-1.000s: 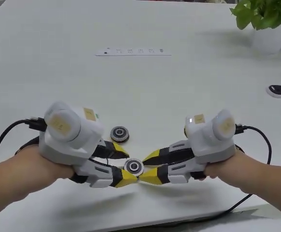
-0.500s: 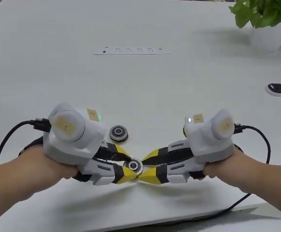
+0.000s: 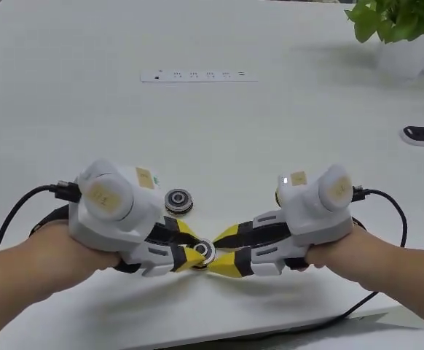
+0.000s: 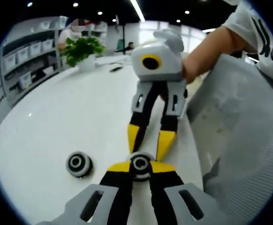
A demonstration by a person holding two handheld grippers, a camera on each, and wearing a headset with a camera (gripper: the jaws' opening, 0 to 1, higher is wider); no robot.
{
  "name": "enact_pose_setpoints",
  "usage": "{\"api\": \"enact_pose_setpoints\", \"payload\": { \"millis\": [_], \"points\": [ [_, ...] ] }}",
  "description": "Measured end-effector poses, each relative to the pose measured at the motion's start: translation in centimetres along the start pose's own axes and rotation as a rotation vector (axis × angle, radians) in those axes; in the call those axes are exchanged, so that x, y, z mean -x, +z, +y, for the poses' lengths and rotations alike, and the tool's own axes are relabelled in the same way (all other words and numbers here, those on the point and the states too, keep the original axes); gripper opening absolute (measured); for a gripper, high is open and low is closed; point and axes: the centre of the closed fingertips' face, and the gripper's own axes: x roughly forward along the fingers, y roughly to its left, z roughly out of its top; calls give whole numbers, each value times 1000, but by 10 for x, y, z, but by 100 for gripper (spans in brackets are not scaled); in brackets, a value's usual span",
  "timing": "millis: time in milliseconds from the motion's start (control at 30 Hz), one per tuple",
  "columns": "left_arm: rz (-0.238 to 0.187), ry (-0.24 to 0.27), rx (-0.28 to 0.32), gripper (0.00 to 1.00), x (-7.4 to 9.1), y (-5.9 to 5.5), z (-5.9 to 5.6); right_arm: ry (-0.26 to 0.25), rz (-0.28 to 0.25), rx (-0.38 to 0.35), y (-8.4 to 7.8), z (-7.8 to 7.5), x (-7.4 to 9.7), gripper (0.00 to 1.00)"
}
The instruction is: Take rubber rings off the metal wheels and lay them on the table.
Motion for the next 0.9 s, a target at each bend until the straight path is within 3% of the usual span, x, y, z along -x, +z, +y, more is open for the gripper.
{"api": "enact_pose_setpoints", "payload": {
  "millis": [567, 900],
  "points": [
    [-2, 16, -10, 14, 0, 0, 1, -2, -6, 36, 4, 0, -6, 26],
    [-8, 19, -6, 14, -1, 1, 0, 2, -7, 48, 3, 1, -6, 24]
  ]
}}
